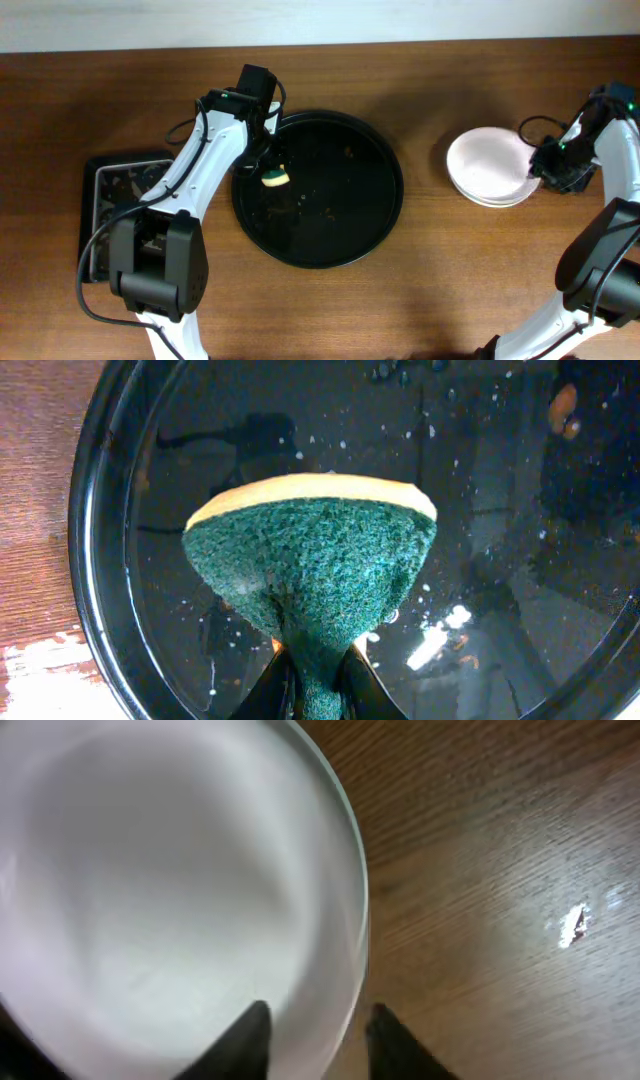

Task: Clean dirty plates on tray and stack at the side
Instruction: 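Lift the last plate with the right gripper and stack it on the pile, then return the sponge to the holder with the left gripper and release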

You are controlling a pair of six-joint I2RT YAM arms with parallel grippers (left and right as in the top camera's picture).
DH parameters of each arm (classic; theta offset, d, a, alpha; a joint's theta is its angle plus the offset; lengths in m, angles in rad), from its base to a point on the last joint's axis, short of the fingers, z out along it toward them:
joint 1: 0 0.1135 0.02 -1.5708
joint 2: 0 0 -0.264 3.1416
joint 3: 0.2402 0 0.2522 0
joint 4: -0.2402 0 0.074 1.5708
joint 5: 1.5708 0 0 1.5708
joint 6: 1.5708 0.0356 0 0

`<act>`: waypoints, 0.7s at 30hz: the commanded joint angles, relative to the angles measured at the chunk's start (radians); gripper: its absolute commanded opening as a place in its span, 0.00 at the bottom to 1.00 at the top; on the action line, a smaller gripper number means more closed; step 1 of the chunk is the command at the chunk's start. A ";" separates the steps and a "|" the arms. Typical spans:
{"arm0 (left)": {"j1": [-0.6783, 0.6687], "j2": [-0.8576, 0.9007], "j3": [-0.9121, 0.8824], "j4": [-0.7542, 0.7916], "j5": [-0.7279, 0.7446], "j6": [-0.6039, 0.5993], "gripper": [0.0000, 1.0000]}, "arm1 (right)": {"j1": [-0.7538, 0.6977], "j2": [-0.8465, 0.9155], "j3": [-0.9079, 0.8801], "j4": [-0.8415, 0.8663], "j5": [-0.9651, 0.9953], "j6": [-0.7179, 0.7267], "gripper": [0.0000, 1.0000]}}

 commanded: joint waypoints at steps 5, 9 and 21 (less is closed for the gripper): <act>0.002 -0.051 0.014 -0.014 0.071 0.083 0.07 | 0.069 -0.328 0.077 -0.092 -0.218 -0.026 0.52; 0.082 -0.237 0.014 -0.121 0.057 0.150 0.04 | 0.332 -0.528 0.077 -0.118 -0.230 -0.026 0.59; 0.688 -0.391 -0.621 0.436 -0.349 0.199 0.00 | 0.563 -0.512 0.076 -0.088 -0.171 -0.020 0.59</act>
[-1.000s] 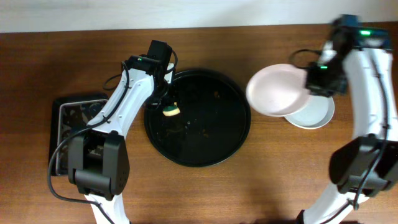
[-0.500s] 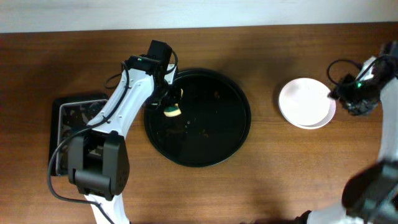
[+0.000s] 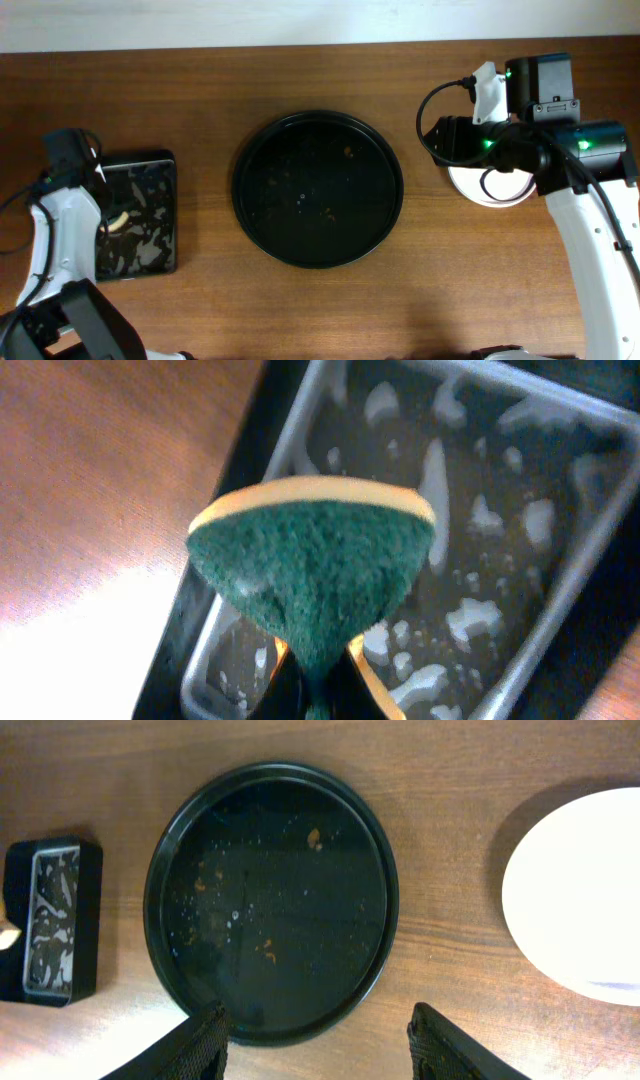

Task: Clean dirty plates on tray and stack at the side
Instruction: 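Return the sponge to the holder with the left gripper and release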

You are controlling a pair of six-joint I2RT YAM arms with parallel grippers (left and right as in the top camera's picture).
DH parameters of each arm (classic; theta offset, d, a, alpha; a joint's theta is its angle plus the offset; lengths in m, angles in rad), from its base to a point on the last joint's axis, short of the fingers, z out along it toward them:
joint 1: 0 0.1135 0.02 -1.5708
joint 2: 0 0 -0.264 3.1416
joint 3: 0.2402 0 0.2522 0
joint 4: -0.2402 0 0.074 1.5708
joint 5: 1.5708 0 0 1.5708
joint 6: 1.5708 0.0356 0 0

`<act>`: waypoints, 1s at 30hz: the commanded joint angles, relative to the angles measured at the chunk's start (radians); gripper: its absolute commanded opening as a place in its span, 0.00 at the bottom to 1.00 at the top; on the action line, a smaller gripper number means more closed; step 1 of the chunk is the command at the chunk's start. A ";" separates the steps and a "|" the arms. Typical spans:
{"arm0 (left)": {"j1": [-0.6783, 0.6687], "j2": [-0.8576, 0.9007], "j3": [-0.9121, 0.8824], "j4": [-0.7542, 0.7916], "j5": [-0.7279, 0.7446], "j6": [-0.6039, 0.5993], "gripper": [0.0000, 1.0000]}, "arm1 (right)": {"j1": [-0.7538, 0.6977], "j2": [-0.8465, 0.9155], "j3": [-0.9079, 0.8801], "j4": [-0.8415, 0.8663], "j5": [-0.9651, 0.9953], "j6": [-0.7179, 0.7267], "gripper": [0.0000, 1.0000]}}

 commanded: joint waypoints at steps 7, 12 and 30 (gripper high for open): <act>-0.026 -0.008 -0.130 0.146 0.143 0.095 0.49 | 0.006 0.004 0.002 0.006 0.004 0.005 0.59; -0.029 -0.173 0.140 -0.130 0.310 0.074 0.94 | 0.050 -0.032 0.003 0.010 0.004 -0.081 0.59; -0.029 -0.432 0.233 -0.309 0.353 0.074 0.99 | 0.208 -0.344 0.003 0.031 0.115 -0.196 0.99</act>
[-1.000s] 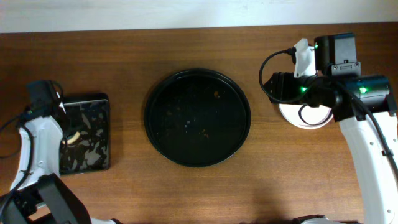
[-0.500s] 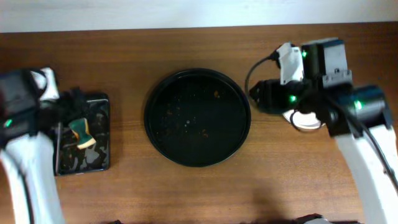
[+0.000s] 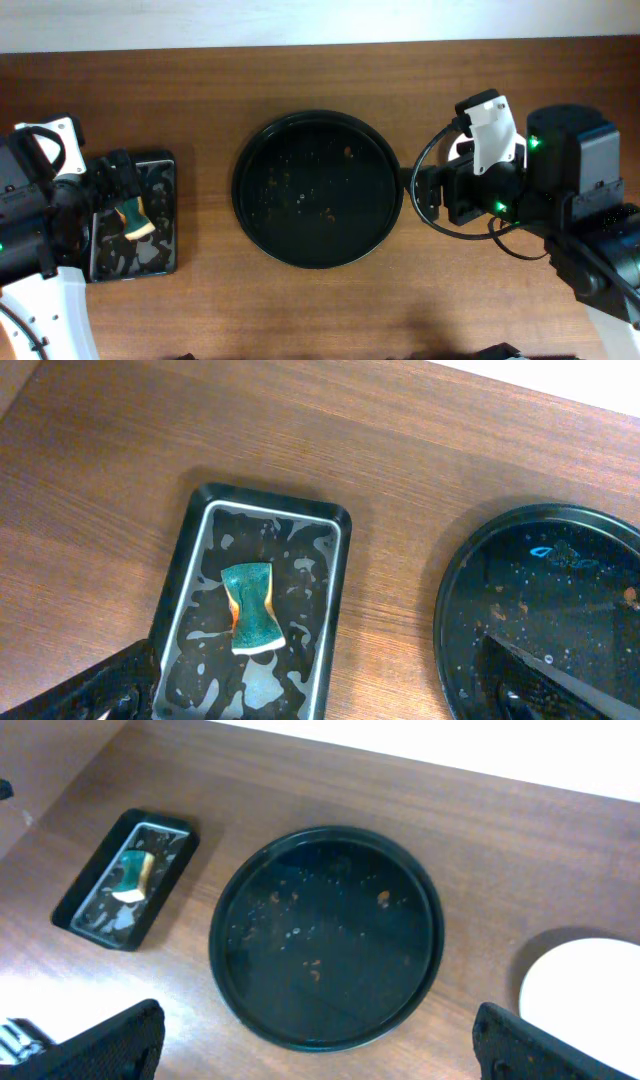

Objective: Clean dirty plates on tray and stack at the side

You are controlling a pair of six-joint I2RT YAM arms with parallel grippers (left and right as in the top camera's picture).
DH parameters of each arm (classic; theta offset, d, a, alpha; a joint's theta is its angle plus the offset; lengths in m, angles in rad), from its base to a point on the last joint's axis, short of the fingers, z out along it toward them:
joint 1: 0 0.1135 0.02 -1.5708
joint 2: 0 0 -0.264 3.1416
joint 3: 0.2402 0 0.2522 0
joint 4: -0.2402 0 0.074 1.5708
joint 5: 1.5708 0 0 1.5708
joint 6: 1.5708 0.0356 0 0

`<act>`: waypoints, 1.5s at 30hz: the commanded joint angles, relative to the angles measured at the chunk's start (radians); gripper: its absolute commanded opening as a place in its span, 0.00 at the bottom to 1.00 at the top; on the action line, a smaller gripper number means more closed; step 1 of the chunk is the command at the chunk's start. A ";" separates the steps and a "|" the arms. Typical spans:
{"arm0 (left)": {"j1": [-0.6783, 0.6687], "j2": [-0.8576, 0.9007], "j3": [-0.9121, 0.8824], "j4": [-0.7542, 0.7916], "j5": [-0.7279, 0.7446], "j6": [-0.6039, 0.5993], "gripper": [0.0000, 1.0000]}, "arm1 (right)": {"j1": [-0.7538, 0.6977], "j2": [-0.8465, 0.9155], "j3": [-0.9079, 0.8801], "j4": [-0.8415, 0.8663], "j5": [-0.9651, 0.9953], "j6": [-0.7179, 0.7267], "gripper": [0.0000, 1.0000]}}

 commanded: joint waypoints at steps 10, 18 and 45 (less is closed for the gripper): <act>0.000 0.005 -0.006 0.000 0.017 -0.003 0.99 | -0.256 -0.783 -0.839 0.378 0.347 -0.114 0.99; 0.000 0.005 -0.006 0.000 0.017 -0.003 0.99 | -0.256 -1.158 -1.485 0.861 0.330 -0.114 0.99; -0.322 -1.107 -1.065 0.711 -0.124 0.020 0.99 | -0.256 -1.154 -1.646 1.092 0.331 -0.115 0.99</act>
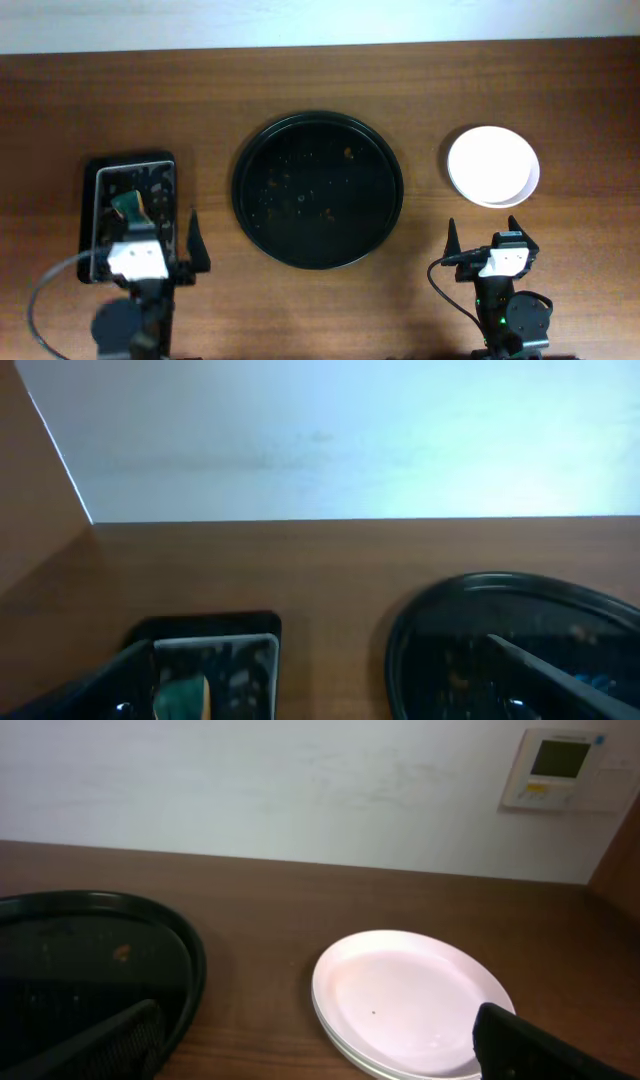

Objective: Clean dirty plates on tray and stack at the side

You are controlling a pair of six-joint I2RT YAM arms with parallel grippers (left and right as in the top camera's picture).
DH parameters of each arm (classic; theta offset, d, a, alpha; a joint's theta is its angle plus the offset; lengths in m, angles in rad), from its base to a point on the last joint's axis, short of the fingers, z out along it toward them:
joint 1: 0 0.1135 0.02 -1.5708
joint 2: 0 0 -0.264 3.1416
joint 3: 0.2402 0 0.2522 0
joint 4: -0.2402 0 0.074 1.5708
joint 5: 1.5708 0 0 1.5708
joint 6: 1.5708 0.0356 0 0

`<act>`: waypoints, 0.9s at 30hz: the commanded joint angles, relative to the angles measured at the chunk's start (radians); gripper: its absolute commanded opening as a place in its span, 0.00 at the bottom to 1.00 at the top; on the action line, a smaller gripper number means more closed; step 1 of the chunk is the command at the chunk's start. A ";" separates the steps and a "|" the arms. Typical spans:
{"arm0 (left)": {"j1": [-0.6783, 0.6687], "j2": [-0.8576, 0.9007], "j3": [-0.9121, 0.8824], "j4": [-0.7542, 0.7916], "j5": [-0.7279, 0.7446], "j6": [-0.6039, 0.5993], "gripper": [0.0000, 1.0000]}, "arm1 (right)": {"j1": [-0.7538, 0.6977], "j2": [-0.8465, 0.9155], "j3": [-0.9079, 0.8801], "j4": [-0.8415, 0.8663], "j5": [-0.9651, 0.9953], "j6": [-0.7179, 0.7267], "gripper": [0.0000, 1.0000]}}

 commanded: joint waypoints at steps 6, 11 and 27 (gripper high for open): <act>-0.029 -0.244 -0.405 0.274 -0.001 0.012 0.99 | -0.006 -0.008 -0.009 -0.002 -0.002 -0.003 0.99; -0.047 -0.244 -0.419 0.234 0.003 0.012 0.99 | -0.006 -0.008 -0.009 -0.002 -0.002 -0.003 0.99; -0.047 -0.244 -0.419 0.234 0.003 0.012 0.99 | -0.006 -0.008 -0.009 -0.002 -0.002 -0.003 0.99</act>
